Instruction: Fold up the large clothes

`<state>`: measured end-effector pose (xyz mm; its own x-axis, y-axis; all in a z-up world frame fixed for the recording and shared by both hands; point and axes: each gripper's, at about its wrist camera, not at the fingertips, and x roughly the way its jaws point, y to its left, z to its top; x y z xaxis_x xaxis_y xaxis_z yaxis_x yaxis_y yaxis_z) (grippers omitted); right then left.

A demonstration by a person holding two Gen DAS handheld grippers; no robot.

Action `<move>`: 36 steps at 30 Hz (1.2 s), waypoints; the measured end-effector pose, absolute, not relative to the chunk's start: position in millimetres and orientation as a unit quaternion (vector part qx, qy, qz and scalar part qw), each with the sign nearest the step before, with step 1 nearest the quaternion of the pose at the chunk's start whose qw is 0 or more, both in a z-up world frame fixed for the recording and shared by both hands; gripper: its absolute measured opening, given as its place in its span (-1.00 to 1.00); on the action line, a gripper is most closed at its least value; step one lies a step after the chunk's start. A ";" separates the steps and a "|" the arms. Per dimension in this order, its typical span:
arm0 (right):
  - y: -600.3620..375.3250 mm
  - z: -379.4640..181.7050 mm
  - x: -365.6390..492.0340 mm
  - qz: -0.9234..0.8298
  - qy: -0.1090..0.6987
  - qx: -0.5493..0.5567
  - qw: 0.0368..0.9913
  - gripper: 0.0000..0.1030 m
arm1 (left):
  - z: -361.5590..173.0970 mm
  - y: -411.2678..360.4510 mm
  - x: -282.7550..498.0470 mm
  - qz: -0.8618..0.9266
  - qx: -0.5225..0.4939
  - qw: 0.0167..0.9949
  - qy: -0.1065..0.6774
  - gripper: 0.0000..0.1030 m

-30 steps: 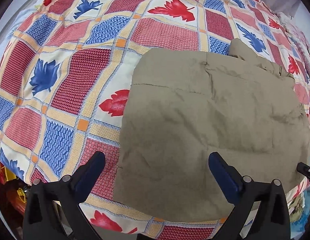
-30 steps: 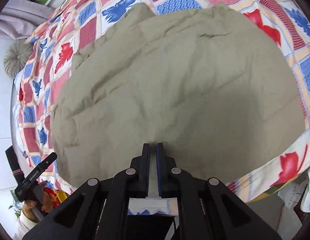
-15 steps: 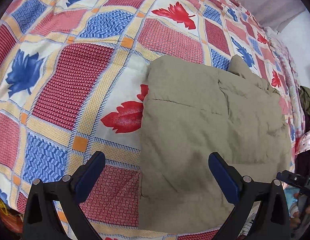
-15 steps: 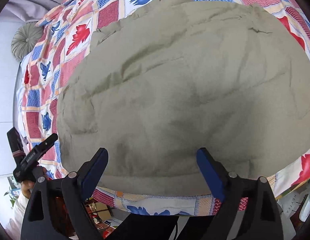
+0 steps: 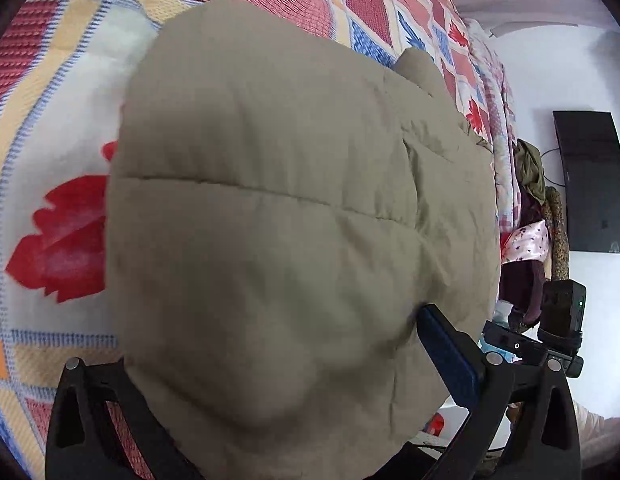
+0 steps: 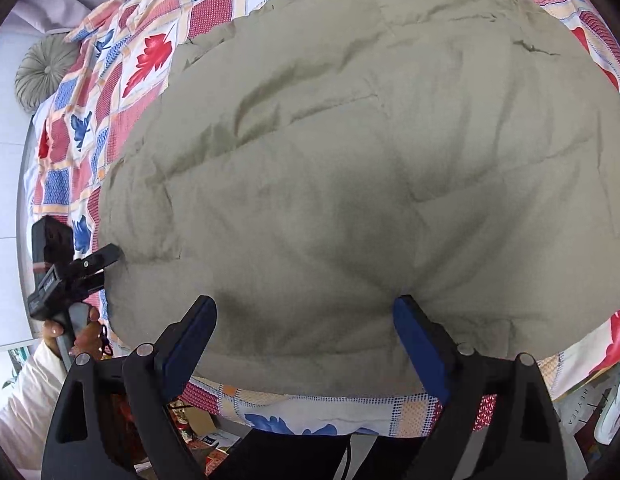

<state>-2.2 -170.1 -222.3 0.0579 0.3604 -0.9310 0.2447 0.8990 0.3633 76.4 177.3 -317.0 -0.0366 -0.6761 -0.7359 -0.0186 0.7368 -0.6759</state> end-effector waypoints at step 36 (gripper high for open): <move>-209.2 -293.3 39.6 0.090 0.612 0.349 0.704 -0.89 | -95.1 -78.4 88.8 -0.336 -0.117 0.695 0.625 -0.59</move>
<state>39.6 -209.2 -293.3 0.2355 0.5534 -0.7989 0.3004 0.7403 0.6014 88.8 -78.4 -95.1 -0.0072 -0.6137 -0.7895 0.3206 0.7465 -0.5831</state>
